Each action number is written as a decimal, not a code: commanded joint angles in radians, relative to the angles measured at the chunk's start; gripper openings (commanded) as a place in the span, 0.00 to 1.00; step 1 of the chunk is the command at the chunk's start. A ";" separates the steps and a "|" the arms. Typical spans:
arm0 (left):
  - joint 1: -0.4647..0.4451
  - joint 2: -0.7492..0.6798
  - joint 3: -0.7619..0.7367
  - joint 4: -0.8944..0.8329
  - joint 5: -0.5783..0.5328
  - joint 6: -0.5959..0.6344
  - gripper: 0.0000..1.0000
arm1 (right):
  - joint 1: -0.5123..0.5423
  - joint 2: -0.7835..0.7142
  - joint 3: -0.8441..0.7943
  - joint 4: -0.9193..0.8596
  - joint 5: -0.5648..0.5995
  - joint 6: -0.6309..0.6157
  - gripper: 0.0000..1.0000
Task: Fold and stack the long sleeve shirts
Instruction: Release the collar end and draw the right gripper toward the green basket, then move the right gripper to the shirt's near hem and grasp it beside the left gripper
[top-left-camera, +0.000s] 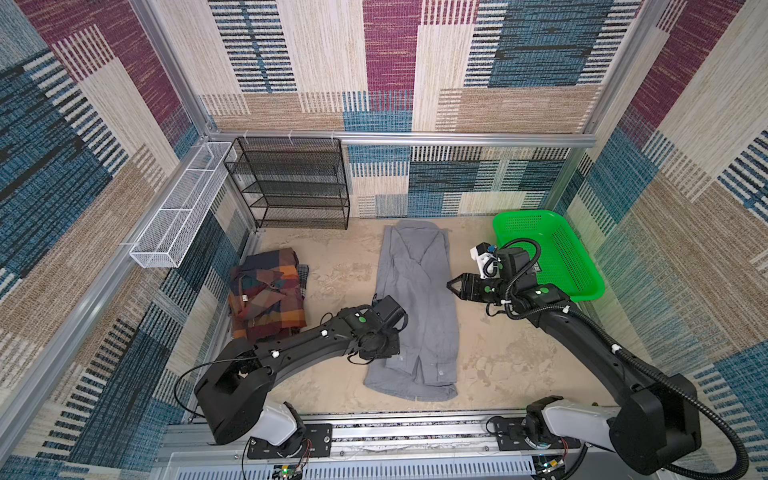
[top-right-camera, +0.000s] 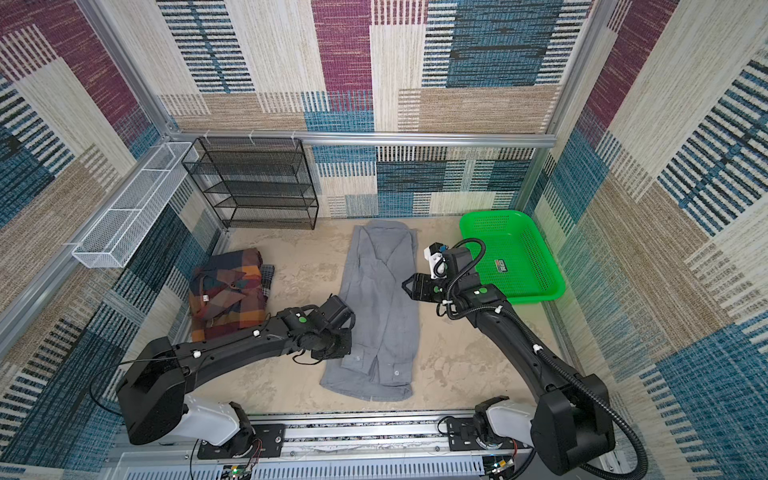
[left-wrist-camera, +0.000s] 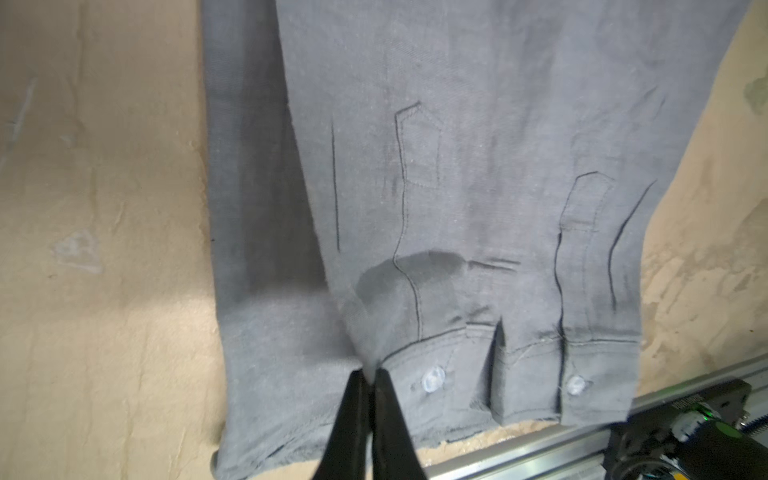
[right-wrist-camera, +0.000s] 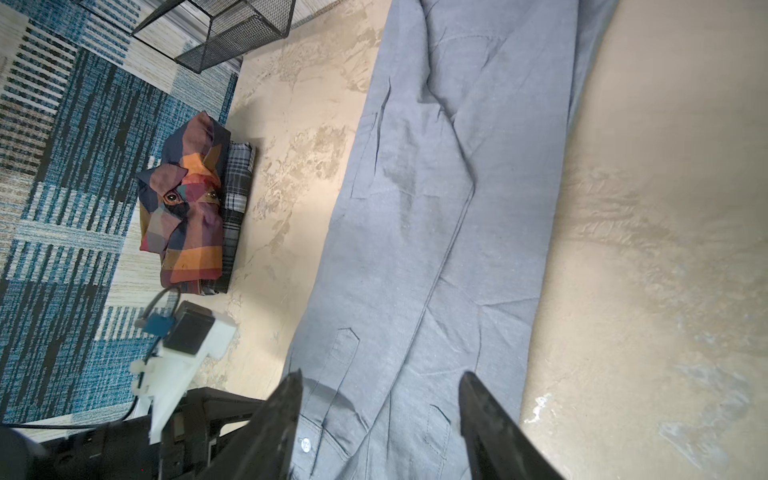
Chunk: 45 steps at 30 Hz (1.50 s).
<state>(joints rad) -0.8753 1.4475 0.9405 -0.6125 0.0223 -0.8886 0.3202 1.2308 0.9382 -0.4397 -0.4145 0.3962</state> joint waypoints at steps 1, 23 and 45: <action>0.000 -0.062 -0.023 -0.054 -0.031 -0.017 0.00 | 0.016 -0.001 -0.004 -0.017 -0.022 0.002 0.62; -0.002 -0.176 -0.195 0.008 -0.023 -0.104 0.30 | 0.482 0.104 -0.110 -0.204 0.107 0.033 0.59; -0.002 -0.207 -0.247 0.037 -0.022 -0.114 0.44 | 0.661 0.318 -0.105 -0.248 0.298 0.076 0.43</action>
<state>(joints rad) -0.8780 1.2438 0.7002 -0.5861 0.0036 -0.9890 0.9813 1.5326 0.8387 -0.7006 -0.1577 0.4603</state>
